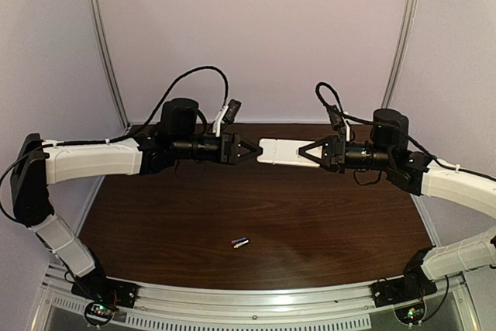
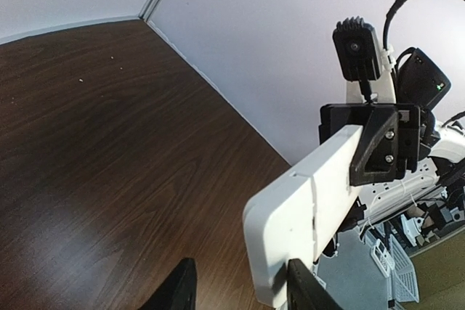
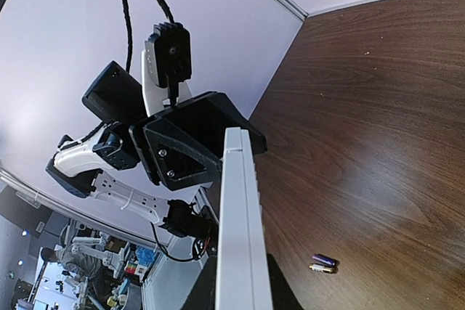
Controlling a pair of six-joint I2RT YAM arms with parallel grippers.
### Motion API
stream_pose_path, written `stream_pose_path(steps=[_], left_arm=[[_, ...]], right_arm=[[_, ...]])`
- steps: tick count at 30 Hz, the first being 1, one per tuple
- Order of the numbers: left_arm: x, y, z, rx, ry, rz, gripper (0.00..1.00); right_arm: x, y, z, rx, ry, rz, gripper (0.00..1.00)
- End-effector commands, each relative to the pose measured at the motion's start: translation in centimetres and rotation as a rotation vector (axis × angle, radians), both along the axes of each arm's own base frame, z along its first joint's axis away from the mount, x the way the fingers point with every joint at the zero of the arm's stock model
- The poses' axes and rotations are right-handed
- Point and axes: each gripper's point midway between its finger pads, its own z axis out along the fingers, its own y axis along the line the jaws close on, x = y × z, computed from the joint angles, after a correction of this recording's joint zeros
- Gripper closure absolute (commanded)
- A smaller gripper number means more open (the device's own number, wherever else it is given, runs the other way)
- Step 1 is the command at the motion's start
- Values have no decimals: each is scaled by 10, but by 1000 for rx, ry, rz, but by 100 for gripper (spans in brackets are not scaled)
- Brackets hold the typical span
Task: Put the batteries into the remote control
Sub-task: Remove the battery cover from the remote control.
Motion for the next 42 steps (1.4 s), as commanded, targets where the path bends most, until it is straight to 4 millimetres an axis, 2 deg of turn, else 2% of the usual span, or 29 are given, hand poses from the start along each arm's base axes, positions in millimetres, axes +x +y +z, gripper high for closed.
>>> stream_pose_path(steps=[1, 6, 9, 26, 33, 42], left_arm=[[1, -4, 3, -15, -26, -25, 58], [-3, -9, 3, -13, -32, -49, 61], [-3, -10, 3, -12, -30, -52, 70], [-6, -6, 12, -34, -51, -42, 100], [-9, -8, 16, -66, -50, -61, 100], [-26, -5, 45, -187, -86, -143, 100]], right_arm=[[-3, 3, 27, 64, -62, 27, 100], [-2, 4, 26, 70, -55, 31, 100], [-2, 5, 26, 70, -56, 33, 100], [6, -1, 10, -20, -45, -24, 100], [4, -1, 12, -13, -50, -16, 100], [13, -14, 4, -32, -28, -61, 100]])
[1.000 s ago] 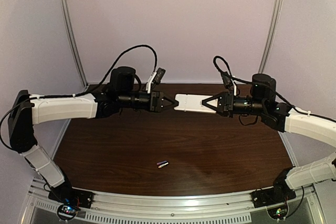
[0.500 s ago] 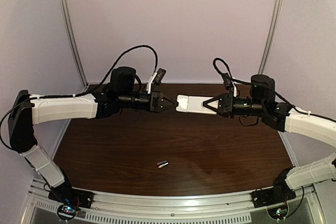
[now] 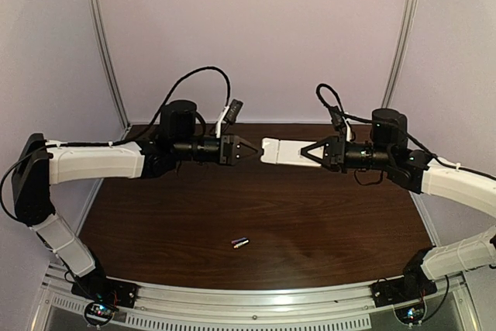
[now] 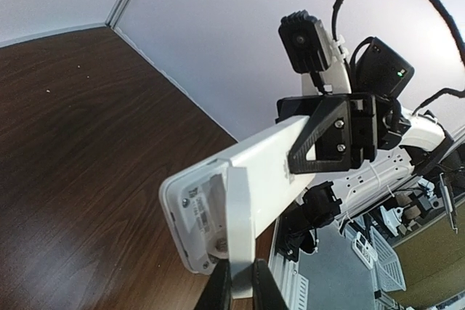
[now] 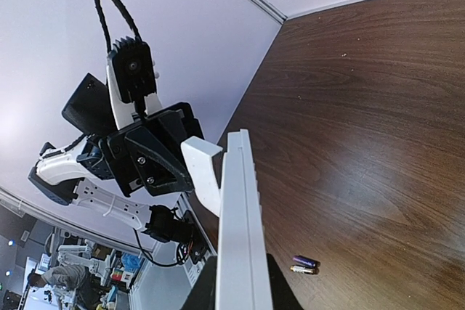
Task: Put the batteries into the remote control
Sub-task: Remove the battery cover from the remote control.
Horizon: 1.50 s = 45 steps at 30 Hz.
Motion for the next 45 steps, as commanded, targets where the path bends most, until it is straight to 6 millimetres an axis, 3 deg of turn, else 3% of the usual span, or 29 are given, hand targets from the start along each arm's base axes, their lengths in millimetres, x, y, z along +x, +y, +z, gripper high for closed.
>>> stream_pose_path(steps=[1, 8, 12, 18, 28, 31, 36, 38, 41, 45], left_arm=[[-13, 2, 36, -121, -72, -63, 100], [-17, 6, 46, -158, -84, -70, 100], [0, 17, 43, -65, -133, 42, 100], [39, 58, 14, 284, -253, 306, 100], [69, 119, -36, 680, -345, 528, 100], [70, 127, -60, 770, -322, 528, 100], [60, 112, -75, 713, -271, 442, 100], [58, 106, -80, 701, -256, 418, 93], [57, 103, -84, 694, -248, 402, 73], [55, 99, -88, 688, -240, 376, 61]], right_arm=[[0, -5, 15, 26, -31, 2, 100], [5, -10, 6, -2, -9, -25, 100], [17, -30, -8, -49, 20, -107, 100], [26, -60, -22, -71, 69, -186, 100], [22, -66, -26, -82, 74, -181, 100], [21, -67, -29, -85, 79, -181, 100], [21, -72, -35, -98, 86, -191, 100], [21, -74, -36, -100, 86, -192, 100], [20, -75, -39, -104, 91, -189, 100], [19, -77, -43, -109, 90, -188, 100]])
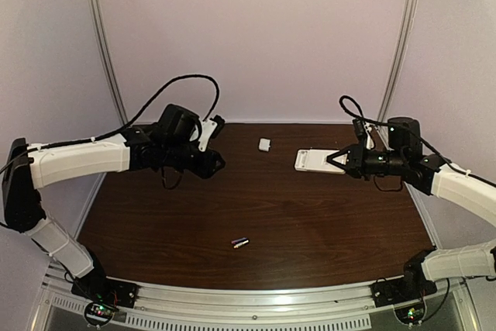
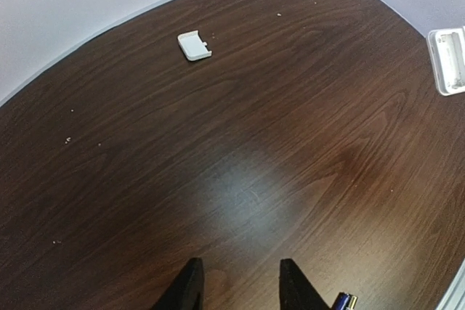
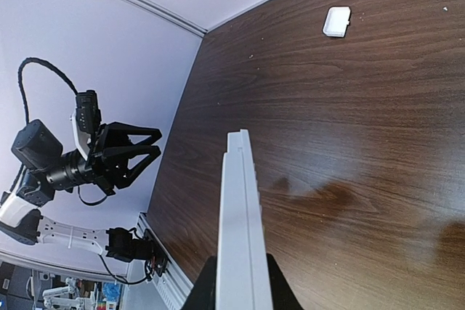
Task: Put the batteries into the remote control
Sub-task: Remove the battery cover from the remote control, then pass from the right arm to the left
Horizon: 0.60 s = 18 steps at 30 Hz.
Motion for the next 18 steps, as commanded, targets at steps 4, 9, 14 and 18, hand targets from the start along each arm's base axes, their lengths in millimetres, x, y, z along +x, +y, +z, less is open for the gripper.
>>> stream_pose_path(steps=[4, 9, 14, 18], left_arm=[[-12, -10, -15, -26, 55, -92, 49], [-34, -9, -28, -23, 111, -169, 48], [-63, -17, -24, -64, 109, -287, 42], [-86, -43, 6, -188, 53, -426, 35]], right_arm=[[-9, -2, -3, 3, -24, 36, 100], [-20, 1, -8, 3, -25, 89, 100], [-38, 8, -9, 33, -26, 190, 100], [-55, 17, -8, 79, -22, 292, 100]])
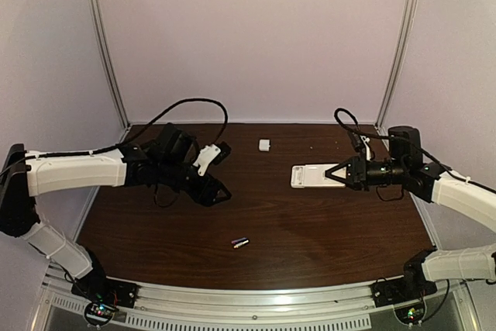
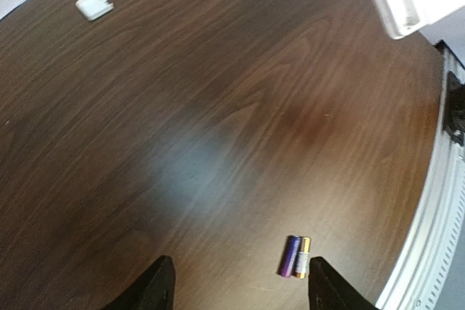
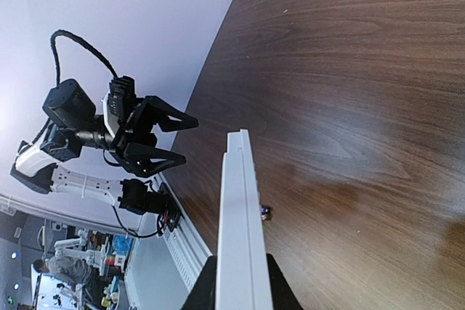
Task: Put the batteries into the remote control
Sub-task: Pass from the right arm to the left
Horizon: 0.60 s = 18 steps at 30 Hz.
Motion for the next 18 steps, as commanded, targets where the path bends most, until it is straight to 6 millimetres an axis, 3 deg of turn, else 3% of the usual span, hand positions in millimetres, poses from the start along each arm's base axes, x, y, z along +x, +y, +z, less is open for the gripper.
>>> stream_pose_path(steps=[1, 4, 7, 18], left_arm=[[-26, -38, 57, -241, -68, -189, 35], [-37, -58, 87, -391, -25, -269, 34], [-44, -73, 103, -442, 13, -354, 33], [-86, -94, 105, -511, 157, -614, 30]], right_arm=[[-24, 11, 8, 64, -33, 143, 100], [-34, 20, 12, 81, -39, 212, 100], [-46, 32, 19, 77, -53, 294, 100], [-83, 69, 36, 36, -144, 525, 100]])
